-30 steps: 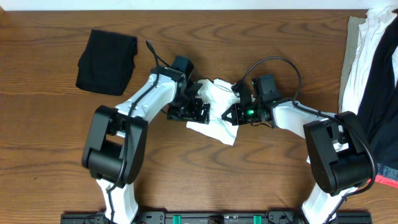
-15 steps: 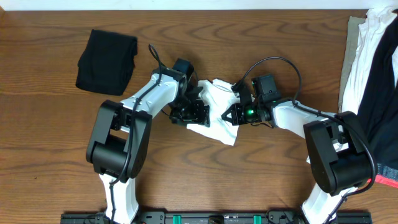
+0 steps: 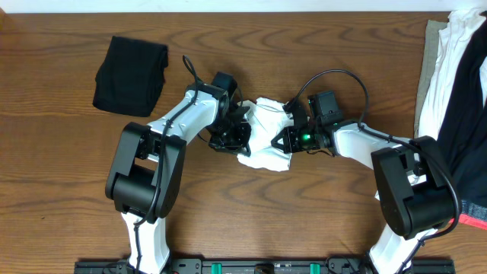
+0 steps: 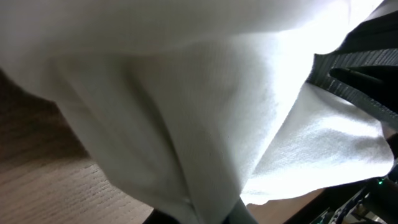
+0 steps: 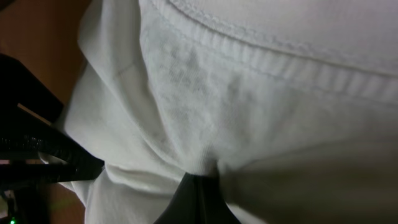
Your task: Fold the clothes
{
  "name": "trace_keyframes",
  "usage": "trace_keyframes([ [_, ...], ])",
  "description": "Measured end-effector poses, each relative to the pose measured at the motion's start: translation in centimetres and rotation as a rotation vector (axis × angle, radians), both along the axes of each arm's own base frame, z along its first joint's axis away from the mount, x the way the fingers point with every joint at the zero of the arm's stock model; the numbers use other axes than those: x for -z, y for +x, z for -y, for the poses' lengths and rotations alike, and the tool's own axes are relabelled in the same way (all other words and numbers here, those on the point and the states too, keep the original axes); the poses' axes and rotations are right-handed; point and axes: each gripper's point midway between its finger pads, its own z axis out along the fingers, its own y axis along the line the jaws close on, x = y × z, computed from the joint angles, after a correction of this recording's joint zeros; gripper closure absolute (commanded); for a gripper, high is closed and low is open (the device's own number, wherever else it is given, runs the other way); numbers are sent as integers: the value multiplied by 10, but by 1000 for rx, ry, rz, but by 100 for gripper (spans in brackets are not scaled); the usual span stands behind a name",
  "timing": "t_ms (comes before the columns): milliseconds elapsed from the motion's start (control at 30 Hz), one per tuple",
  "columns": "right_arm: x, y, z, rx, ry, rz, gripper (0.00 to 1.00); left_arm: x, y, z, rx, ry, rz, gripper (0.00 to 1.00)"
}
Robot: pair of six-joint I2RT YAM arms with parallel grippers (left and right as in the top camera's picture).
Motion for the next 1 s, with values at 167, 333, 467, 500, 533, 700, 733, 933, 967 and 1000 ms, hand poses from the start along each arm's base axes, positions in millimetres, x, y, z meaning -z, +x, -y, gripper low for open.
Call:
trace_keyframes([
  [167, -15, 6, 15, 48, -26, 8, 80, -2, 5, 1, 1, 0, 16, 94],
  [333, -82, 30, 53, 153, -25, 160, 43, -12, 25, 3, 0, 10, 86, 94],
  [467, -128, 33, 87, 248, -64, 254, 25, -16, 41, -3, -8, 50, 144, 94],
  [500, -135, 32, 98, 276, -83, 268, 17, -17, 45, -6, -13, 62, 156, 94],
  [533, -138, 30, 104, 297, -101, 268, 7, -18, 49, -9, -19, 72, 168, 94],
  [700, -136, 26, 141, 399, -228, 257, 1, -29, 77, -29, -76, 99, 229, 94],
  [733, -134, 26, 147, 414, -251, 255, 1, -34, 86, -34, -94, 100, 246, 94],
  [933, -130, 29, 160, 453, -322, 261, 1, -62, 128, -66, -189, 100, 340, 94],
  [967, -130, 29, 161, 457, -328, 263, 1, -67, 135, -73, -204, 98, 357, 94],
  [1000, -130, 29, 162, 459, -333, 263, 1, -74, 142, -79, -219, 96, 376, 94],
])
